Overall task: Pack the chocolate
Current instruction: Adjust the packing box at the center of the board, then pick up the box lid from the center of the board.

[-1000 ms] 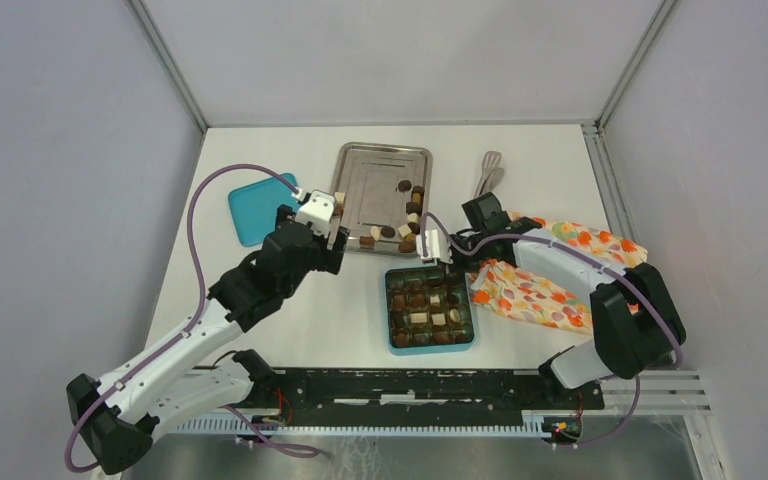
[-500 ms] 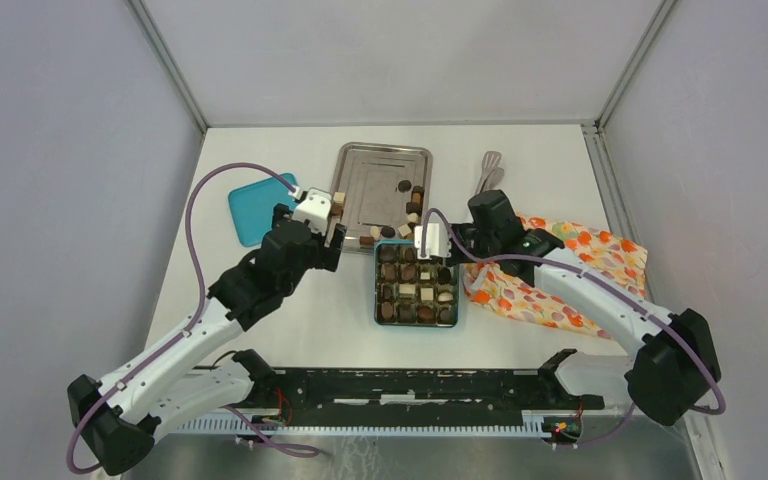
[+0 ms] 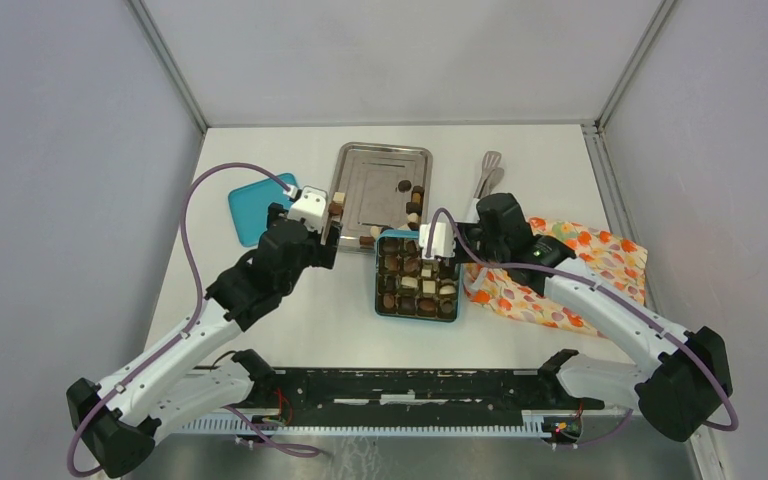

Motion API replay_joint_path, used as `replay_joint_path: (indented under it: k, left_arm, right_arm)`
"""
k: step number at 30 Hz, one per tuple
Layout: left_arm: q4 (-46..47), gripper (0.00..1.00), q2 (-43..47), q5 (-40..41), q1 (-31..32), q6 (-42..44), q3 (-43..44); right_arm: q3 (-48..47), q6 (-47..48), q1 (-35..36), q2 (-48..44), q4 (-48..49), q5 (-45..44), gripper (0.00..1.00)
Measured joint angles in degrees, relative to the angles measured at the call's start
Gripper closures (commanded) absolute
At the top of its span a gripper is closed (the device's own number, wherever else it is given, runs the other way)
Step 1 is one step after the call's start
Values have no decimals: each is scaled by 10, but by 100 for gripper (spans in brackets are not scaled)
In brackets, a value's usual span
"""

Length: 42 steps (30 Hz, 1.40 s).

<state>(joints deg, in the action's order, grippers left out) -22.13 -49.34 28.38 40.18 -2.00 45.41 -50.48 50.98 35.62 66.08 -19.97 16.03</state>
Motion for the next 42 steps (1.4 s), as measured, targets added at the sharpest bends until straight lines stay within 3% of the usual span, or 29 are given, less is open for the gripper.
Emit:
replay_joint_path:
  k: [12,26,35,42]
  left_arm:
    - [0,8,-1,-1,-4,0,0]
    - [11,8,-37,-46,-40,-1,0]
    - [12,14,-108,-110,-110,-1,0]
    - [-14,16,-231,-181,-195,21,43]
  right_arm:
    - [25,-16,-4,6,23,35,100]
    - [33,-62,-70,150,28,155,98]
    - [-17,-71,-79,226,-10,158,50]
    - [-45,-78,-92,162,-24,171,21]
